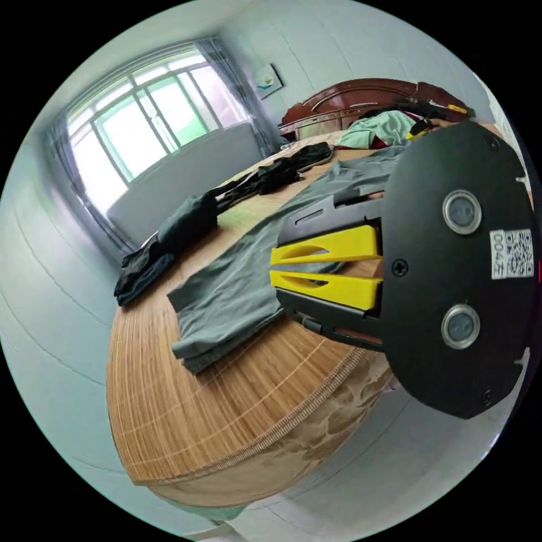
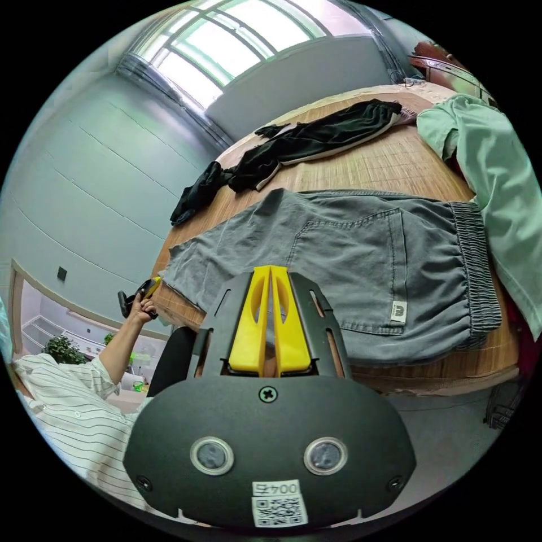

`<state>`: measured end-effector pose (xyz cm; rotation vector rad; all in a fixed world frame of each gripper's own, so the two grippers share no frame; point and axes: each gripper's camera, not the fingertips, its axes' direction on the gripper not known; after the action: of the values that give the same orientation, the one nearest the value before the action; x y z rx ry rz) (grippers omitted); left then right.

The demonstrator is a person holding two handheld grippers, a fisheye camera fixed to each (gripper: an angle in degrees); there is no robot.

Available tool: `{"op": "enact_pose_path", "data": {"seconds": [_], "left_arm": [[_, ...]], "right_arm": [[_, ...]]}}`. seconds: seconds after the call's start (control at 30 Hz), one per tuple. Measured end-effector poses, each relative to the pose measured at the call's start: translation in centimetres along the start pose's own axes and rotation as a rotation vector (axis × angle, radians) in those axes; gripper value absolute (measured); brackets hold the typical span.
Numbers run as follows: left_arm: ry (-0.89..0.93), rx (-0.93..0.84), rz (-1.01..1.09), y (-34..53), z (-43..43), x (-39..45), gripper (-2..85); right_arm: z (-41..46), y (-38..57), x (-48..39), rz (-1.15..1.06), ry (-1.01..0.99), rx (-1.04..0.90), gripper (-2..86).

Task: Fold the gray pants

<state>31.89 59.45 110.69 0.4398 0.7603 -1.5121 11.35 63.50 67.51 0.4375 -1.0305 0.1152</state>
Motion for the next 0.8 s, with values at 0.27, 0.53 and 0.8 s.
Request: {"op": "enact_pose_path", "data": {"seconds": [0.27,0.53,0.8], "left_arm": [[0.093,-0.02,-0.193,-5.1,0.9,-12.1,10.9],[0.098,-0.057,-0.148,-8.1,2.4,-15.3,11.6],[0.039,-0.105,-0.133,-11.6,3.4,-17.5,7.8]], "right_arm": [[3.8,1.7,-4.4,0.04,-0.173,-0.015,-0.7],[8.5,1.8,-9.5,-0.016,-0.205,-0.112,-0.7],[11.3,2.2,-14.1,-0.083,-0.226,-0.152,-0.7]]}}
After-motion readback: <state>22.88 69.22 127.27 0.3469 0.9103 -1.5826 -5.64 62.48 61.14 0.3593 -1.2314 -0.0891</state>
